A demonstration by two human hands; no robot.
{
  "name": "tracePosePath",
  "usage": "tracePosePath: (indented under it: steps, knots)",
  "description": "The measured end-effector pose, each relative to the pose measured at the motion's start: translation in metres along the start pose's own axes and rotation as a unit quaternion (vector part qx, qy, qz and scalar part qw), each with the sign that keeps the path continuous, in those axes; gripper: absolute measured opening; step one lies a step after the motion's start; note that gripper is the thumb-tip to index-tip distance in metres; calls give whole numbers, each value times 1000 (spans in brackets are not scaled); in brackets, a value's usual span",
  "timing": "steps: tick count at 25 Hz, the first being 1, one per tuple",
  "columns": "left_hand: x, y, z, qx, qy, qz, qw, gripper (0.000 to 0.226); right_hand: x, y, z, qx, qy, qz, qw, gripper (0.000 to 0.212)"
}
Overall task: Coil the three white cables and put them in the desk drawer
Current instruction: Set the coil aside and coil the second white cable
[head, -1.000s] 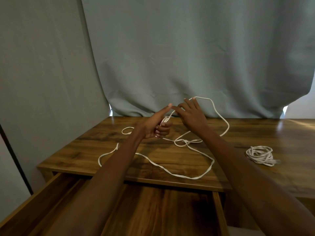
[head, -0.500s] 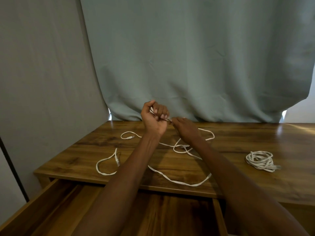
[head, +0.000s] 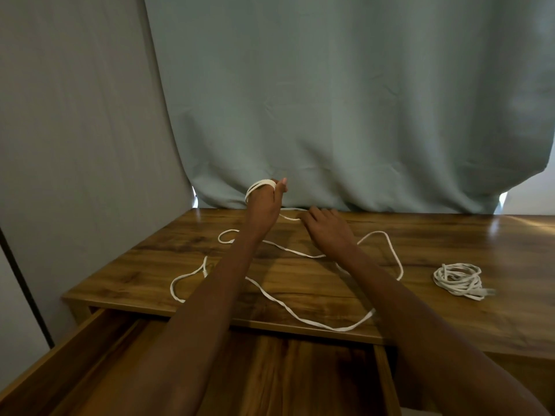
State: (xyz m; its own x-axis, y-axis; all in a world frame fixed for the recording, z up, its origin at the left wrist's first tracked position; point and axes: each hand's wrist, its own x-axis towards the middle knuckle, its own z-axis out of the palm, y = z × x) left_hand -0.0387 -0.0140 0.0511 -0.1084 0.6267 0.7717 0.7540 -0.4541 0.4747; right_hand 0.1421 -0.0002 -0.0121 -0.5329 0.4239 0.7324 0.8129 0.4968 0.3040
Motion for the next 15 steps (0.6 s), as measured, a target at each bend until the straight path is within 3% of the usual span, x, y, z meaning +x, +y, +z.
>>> tracePosePath:
  steps: [3, 6, 12, 15]
  knots:
    - [-3, -18, -2, 135, -62, -4, 989, 62, 6, 14, -9, -24, 44, 9, 999, 38]
    - [-17, -11, 1, 136, -148, -62, 978, 75, 17, 22, -18, -55, 74, 25, 995, 36]
    - [-22, 24, -5, -54, -321, -205, 923, 94, 30, 36, -21, -49, 53, 85, 994, 50]
    - [-22, 32, -11, -260, -399, -242, 845, 86, 37, 37, -24, -40, 47, 78, 995, 59]
